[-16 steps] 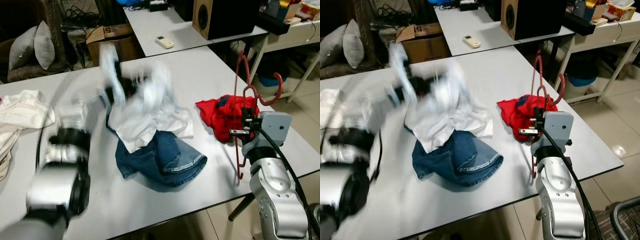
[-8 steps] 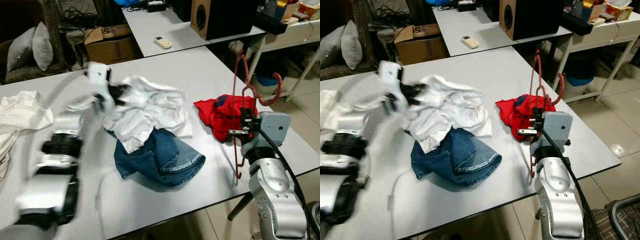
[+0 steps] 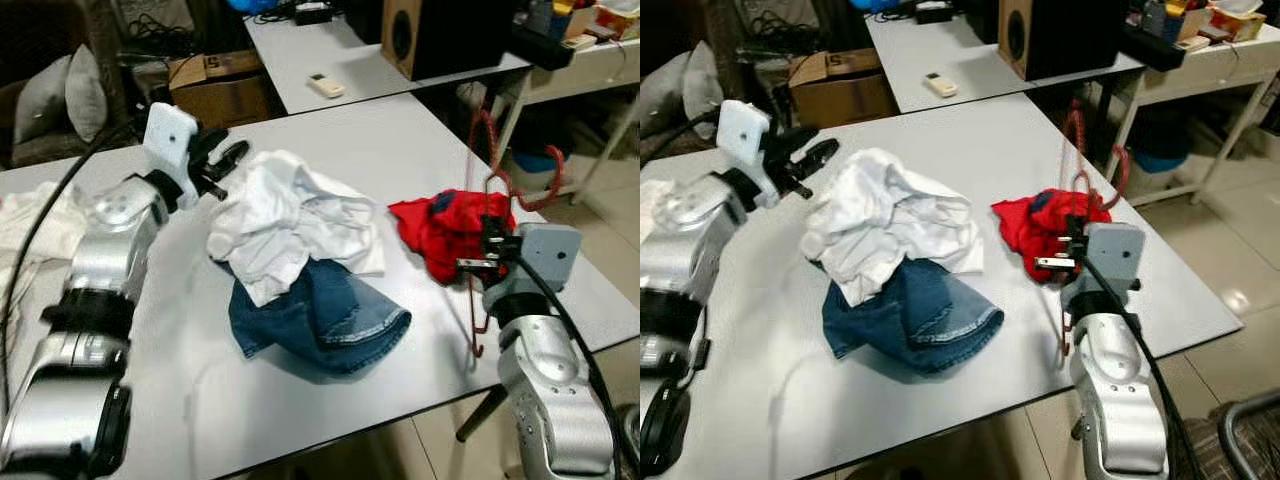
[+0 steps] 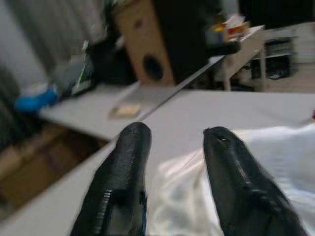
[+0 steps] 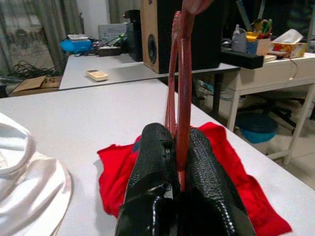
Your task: Hang hanger
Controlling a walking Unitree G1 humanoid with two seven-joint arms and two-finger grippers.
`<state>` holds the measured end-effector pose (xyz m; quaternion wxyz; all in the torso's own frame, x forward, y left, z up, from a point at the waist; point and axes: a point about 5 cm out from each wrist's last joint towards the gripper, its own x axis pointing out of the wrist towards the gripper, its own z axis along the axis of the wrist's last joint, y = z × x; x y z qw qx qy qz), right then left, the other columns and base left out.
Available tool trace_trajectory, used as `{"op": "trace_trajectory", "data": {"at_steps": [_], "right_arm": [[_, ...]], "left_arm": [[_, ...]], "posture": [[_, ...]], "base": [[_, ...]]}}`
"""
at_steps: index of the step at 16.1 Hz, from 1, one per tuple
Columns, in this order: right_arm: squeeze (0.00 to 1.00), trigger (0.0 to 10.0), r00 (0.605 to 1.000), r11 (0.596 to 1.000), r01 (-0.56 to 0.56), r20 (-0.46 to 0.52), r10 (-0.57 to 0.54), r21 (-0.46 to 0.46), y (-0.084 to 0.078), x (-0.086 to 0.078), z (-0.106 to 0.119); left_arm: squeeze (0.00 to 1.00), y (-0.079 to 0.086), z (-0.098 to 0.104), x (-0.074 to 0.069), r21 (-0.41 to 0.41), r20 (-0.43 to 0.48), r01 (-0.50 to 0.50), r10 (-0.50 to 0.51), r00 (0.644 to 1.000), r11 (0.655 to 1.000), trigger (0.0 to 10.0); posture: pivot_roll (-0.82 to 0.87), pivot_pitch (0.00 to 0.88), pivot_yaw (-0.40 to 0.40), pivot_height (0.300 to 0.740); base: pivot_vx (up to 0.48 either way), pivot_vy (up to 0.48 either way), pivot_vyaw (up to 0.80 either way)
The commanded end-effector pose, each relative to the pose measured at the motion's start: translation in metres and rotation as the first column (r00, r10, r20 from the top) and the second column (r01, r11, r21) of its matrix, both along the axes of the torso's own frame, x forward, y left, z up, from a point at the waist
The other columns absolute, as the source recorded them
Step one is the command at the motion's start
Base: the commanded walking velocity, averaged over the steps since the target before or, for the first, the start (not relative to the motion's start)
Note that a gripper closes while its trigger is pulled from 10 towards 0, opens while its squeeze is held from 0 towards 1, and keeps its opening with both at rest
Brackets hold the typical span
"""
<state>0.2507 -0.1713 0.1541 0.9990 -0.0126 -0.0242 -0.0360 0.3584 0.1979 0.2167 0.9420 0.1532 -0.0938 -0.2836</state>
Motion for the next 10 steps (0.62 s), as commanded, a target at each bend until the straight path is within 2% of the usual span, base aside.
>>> {"op": "trace_trajectory", "data": {"at_steps": [1,3,4,6,7,8,9,10], "right_arm": [[0.0,10.0,0.999,1.0,-0.005,-0.038,0.005,0.01,0.002,0.001,-0.008],[0.0,10.0,0.999,1.0,-0.01,-0.037,0.01,0.011,0.003,0.002,-0.008],[0.0,10.0,0.999,1.0,-0.011,-0.036,0.011,0.012,0.003,0.002,-0.008],[0.0,10.0,0.999,1.0,-0.018,-0.04,0.018,0.016,0.005,0.002,-0.009],[0.0,10.0,0.999,1.0,-0.017,-0.041,0.018,0.017,0.005,0.002,-0.01],[0.0,10.0,0.999,1.0,-0.015,-0.041,0.015,0.017,0.005,0.002,-0.01],[0.0,10.0,0.999,1.0,-0.013,-0.04,0.014,0.018,0.005,0.002,-0.01],[0.0,10.0,0.999,1.0,-0.013,-0.04,0.014,0.018,0.005,0.002,-0.01]], "left_arm": [[1.0,-0.012,-0.002,-0.013,0.159,0.046,0.123,-0.132,0.99,0.979,10.0],[1.0,-0.023,-0.019,-0.027,0.293,0.028,0.213,-0.231,0.973,0.932,10.0],[1.0,-0.025,-0.022,-0.028,0.311,0.029,0.218,-0.239,0.971,0.925,10.0],[1.0,-0.033,-0.036,-0.034,0.415,0.032,0.246,-0.284,0.958,0.876,10.0],[0.38,-0.039,-0.041,-0.04,0.459,0.028,0.273,-0.321,0.947,0.846,10.0],[0.0,-0.041,-0.045,-0.043,0.498,0.028,0.279,-0.337,0.941,0.821,10.0],[0.0,-0.041,-0.049,-0.041,0.579,0.054,0.232,-0.321,0.946,0.781,10.0],[0.0,-0.04,-0.051,-0.039,0.614,0.072,0.204,-0.312,0.947,0.763,10.0]], "posture": [[0.03,0.0,0.114,0.74],[0.03,0.0,0.113,0.74],[0.04,0.0,0.113,0.74],[0.04,0.0,0.116,0.74],[0.04,0.0,0.118,0.74],[0.04,0.0,0.119,0.74],[0.04,0.0,0.121,0.74],[0.04,0.0,0.121,0.74]], "base": [[0.0,0.0,0.0],[0.0,0.0,0.0],[0.0,0.0,0.0],[0.0,0.0,0.0],[0.0,0.0,0.0],[0.0,0.0,0.0],[0.0,0.0,0.0],[0.0,0.0,0.0]]}}
